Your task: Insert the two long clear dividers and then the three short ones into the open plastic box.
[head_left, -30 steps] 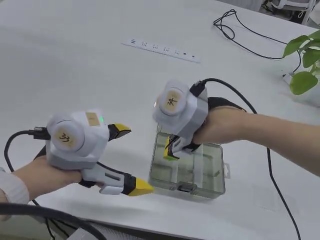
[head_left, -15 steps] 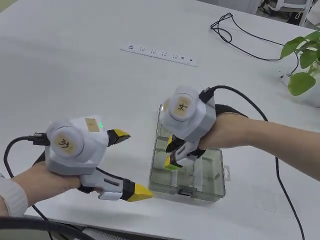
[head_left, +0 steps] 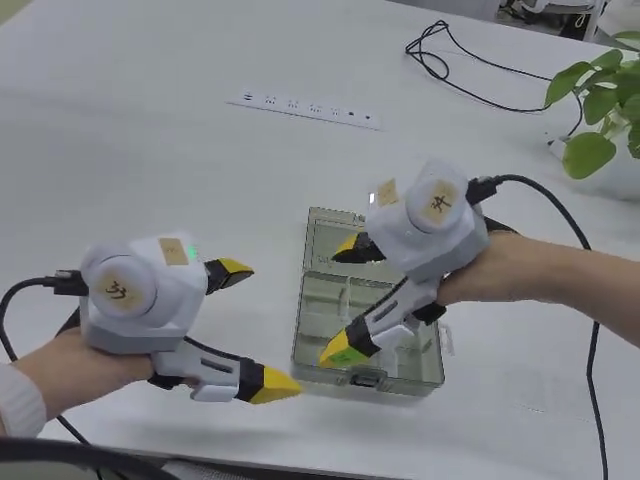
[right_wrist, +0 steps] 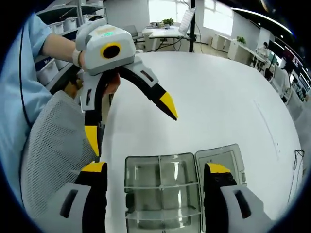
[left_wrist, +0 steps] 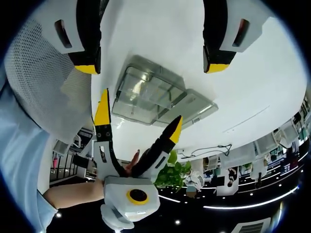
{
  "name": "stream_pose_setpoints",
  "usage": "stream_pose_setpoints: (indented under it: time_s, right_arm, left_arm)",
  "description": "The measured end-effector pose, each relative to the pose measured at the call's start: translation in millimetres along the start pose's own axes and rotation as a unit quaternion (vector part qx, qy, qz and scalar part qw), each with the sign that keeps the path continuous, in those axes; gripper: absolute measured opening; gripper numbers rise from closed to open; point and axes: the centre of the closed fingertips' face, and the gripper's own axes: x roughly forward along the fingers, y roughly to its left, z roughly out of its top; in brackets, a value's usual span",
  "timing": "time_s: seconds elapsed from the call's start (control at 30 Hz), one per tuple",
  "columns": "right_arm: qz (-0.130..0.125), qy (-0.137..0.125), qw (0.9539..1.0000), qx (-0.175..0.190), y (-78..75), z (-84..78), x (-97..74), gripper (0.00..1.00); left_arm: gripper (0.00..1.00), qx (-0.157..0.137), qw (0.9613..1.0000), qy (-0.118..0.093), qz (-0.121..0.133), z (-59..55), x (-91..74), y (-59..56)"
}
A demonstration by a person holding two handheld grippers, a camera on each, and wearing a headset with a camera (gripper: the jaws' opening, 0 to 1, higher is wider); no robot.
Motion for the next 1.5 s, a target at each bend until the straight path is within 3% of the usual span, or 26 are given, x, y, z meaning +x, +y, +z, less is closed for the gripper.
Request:
stream_pose_setpoints:
  time_s: [0.1,0.17,0.33,0.53,0.8,1.07,1.5]
  right_arm:
    - [-0.013,-0.029,0.9994,0.013,-1.6,2.9,-4.3,1.00]
    - [-0.016,-0.047,0.9986,0.019,-2.8,5.3,-8.0,1.00]
    - [-0.034,-0.052,0.9974,0.036,-9.2,-4.2,-19.0,1.00]
    - [-0.051,-0.070,0.9941,0.065,-13.1,-20.8,-39.4,1.00]
    - [-0.073,-0.069,0.9908,0.090,-11.0,-52.6,-60.1,1.00]
    - [-0.104,-0.045,0.9861,0.121,-11.8,-101.5,-87.3,1.00]
    - [-0.105,0.020,0.9840,0.143,-0.7,-171.7,-108.6,0.99]
  left_arm:
    - [0.89,-0.002,1.0000,-0.004,0.000,3.4,0.0,-0.6]
    - [0.89,-0.001,1.0000,-0.005,0.000,5.4,0.1,-1.1]
    - [0.89,0.001,1.0000,-0.005,-0.001,7.9,0.3,-1.3]
    - [0.89,0.001,1.0000,-0.008,0.003,10.4,0.2,-0.8]
    - [0.88,-0.002,0.9999,-0.009,0.004,13.9,1.4,-2.2]
    - [0.88,-0.002,0.9999,-0.012,0.009,20.5,2.4,-0.5]
    - [0.87,-0.004,1.0000,-0.001,0.009,18.0,1.3,0.5]
